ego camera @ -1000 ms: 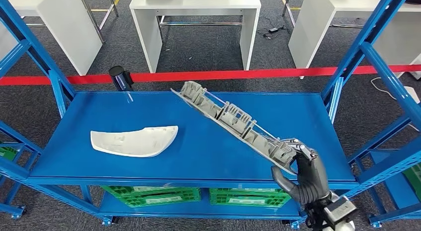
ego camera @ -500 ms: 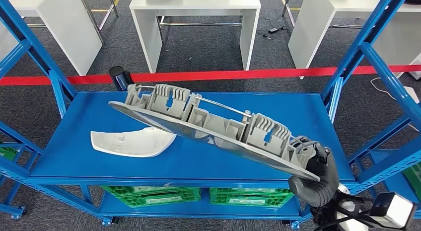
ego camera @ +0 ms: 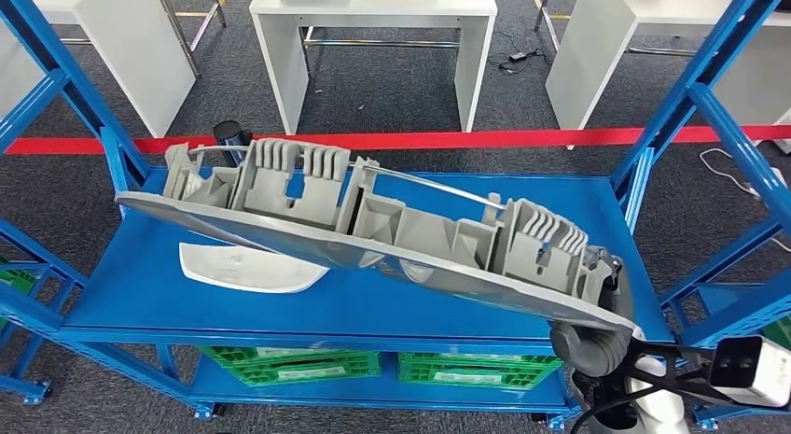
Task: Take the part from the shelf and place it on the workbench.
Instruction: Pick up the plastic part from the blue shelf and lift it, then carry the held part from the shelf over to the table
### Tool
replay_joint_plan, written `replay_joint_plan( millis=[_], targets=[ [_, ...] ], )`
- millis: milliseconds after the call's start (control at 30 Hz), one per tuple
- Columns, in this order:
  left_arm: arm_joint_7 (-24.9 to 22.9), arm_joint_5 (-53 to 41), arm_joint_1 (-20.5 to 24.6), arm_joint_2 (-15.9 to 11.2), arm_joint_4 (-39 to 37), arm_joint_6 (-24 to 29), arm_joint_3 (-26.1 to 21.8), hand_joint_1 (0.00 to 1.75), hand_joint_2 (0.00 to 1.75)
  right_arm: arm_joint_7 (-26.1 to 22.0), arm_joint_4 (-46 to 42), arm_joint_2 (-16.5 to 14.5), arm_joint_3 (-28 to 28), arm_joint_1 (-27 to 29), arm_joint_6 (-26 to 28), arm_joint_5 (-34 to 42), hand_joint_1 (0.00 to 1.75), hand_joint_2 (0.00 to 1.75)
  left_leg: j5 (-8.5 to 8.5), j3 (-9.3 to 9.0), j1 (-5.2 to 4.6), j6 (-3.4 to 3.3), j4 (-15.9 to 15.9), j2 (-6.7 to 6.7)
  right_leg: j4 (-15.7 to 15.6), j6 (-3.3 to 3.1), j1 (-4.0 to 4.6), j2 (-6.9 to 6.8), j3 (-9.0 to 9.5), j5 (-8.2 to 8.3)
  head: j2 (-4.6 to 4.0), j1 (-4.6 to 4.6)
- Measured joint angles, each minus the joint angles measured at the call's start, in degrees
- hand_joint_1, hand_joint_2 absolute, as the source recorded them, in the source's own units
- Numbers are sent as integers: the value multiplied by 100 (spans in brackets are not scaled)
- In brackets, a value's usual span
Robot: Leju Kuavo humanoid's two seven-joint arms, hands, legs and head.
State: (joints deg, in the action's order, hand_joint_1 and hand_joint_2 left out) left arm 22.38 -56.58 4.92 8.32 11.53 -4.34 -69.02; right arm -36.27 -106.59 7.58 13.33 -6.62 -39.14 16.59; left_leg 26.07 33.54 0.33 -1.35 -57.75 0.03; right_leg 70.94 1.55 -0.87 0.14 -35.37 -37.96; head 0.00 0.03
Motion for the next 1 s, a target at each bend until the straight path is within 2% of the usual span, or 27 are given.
replay_joint_plan(
  millis=[33, 67, 100, 133, 167, 200, 233, 333, 367, 400, 433, 500, 533, 567, 600, 633, 700, 733, 800, 867, 900, 933, 1000],
  targets=[
    [-16, 1, -1, -12, 1, 3, -4, 0, 175, -7, -1, -5, 20, 12, -22, 15, 175, 175, -4, 15, 5, 8, -12, 1, 239, 18, -17, 0, -112, -46, 0, 1],
    [-31, 3, -2, -25, 2, 7, -11, 0, 175, -26, -1, -11, 37, 31, -46, 20, 175, 175, -9, 32, 15, 22, -28, 0, 271, 34, -34, -1, -129, 24, 0, 2],
    [-48, 10, -3, -37, 2, 16, -17, 0, 175, -57, -1, -17, 53, 48, -72, 19, 175, 175, -12, 51, 31, 42, -51, -2, 74, 50, -53, -3, -35, 195, 0, 3],
    [-73, 21, -4, -47, 3, 31, -24, 0, 175, -94, -1, -24, 70, 59, -100, 17, 175, 175, -11, 72, 50, 69, -81, -4, -301, 68, -75, -8, 149, 408, 0, 5],
    [-106, 35, -5, -74, 9, 51, -31, 0, 175, -126, 0, -34, 93, 64, -131, 24, 175, 175, -14, 99, 64, 111, -111, -9, -669, 71, -80, -5, 333, 548, 0, 11],
    [-141, 47, -5, -95, 15, 74, -38, 0, 175, -150, -1, -44, 116, 65, -161, 41, 175, 175, -20, 123, 70, 159, -136, -14, -934, 45, -74, 8, 456, 658, 0, 16],
    [-182, 55, -6, -123, 22, 96, -49, 0, 175, -161, -1, -55, 134, 63, -184, 66, 175, 175, -34, 146, 68, 209, -157, -20, -1088, 1, -63, 20, 512, 690, 0, 21],
    [-321, 59, -16, -189, 34, 136, -85, 0, 175, -129, -7, -87, 162, 69, -207, 163, 175, 175, -100, 186, 75, 358, -154, -29, -1120, -189, -32, 40, 426, 732, 0, 8],
    [-373, 57, -24, -205, 35, 143, -92, 0, 175, -115, -12, -94, 165, 76, -212, 193, 175, 175, -52, 215, 86, 394, -190, -26, -1121, -247, -31, 35, 392, 770, 0, -3],
    [-422, 54, -32, -221, 35, 150, -97, 0, 175, -105, -25, -96, 166, 90, -221, 216, 175, 175, 87, 274, 95, 420, -324, -24, -1131, -299, -36, 26, 352, 813, 0, -14],
    [-469, 50, -41, -236, 35, 158, -102, 0, 175, -100, -40, -97, 166, 114, -230, 232, 175, 175, 310, 373, 100, 437, -580, -20, -1135, -338, -34, 17, 307, 856, 0, -28],
    [-576, 23, -62, -261, 36, 170, -111, 0, 175, -97, -76, -98, 166, 191, -243, 228, 175, 175, 805, 612, 95, 457, -1326, -19, -1131, -373, -8, 9, 193, 941, 0, -61],
    [-624, -1, -76, -274, 37, 173, -114, 0, 175, -100, -90, -98, 166, 237, -242, 207, 175, 175, 940, 673, 93, 458, -1621, -19, -1129, -378, 7, 8, 136, 985, 0, -68],
    [-668, -25, -88, -286, 38, 173, -114, 0, 175, -113, -102, -98, 166, 282, -240, 171, 175, 175, 960, 642, 90, 449, -1737, -19, -1126, -378, 23, 7, 81, 1027, 0, -74],
    [-705, -46, -98, -297, 39, 174, -114, 0, 175, -134, -120, -98, 164, 328, -237, 119, 175, 175, 875, 496, 84, 427, -1622, -19, -1125, -374, 37, 7, 30, 1069, 0, -77],
    [-735, -66, -103, -309, 41, 175, -114, 0, 175, -161, -146, -98, 161, 370, -232, 60, 175, 175, 735, 238, 73, 392, -1284, -21, -1124, -366, 48, 8, -14, 1108, 0, -80],
    [-779, -103, -98, -341, 44, 178, -114, 0, 175, -225, -222, -98, 155, 449, -233, -42, 175, 175, 567, -321, 35, 311, -446, -24, -1126, -330, 63, 9, -76, 1187, 0, -81],
    [-796, -123, -96, -354, 46, 179, -114, 0, 175, -256, -261, -98, 152, 480, -240, -69, 175, 175, 535, -482, 12, 284, -168, -26, -1129, -301, 65, 8, -90, 1225, 0, -81],
    [-825, -148, -97, -375, 49, 179, -114, 0, 175, -313, -321, -104, 147, 535, -271, -73, 175, 175, 498, -518, -28, 242, -38, -25, -1152, -227, 57, 7, -100, 1304, 0, -84],
    [-848, -153, -102, -384, 49, 179, -114, 0, 175, -345, -371, -112, 135, 583, -321, -48, 175, 175, 412, -458, -17, 155, 10, -5, -1139, -156, 50, 11, -129, 1310, 0, -87],
    [-855, -154, -102, -384, 50, 179, -114, 0, 175, -354, -387, -115, 128, 604, -357, -35, 175, 175, 351, -414, -3, 104, 31, 10, -1041, -129, 47, 12, -176, 1186, 0, -75],
    [-864, -154, -103, -382, 50, 178, -114, 0, 175, -358, -395, -119, 119, 618, -393, -27, 175, 175, 285, -356, 12, 65, 48, 26, -835, -104, 43, 13, -254, 969, 0, -59],
    [-887, -155, -114, -382, 51, 178, -114, 0, 175, -360, -393, -128, 107, 648, -447, -21, 175, 175, 170, -213, 9, 28, 39, 42, -157, -62, 28, 11, -456, 424, 0, -27]
  ],
)
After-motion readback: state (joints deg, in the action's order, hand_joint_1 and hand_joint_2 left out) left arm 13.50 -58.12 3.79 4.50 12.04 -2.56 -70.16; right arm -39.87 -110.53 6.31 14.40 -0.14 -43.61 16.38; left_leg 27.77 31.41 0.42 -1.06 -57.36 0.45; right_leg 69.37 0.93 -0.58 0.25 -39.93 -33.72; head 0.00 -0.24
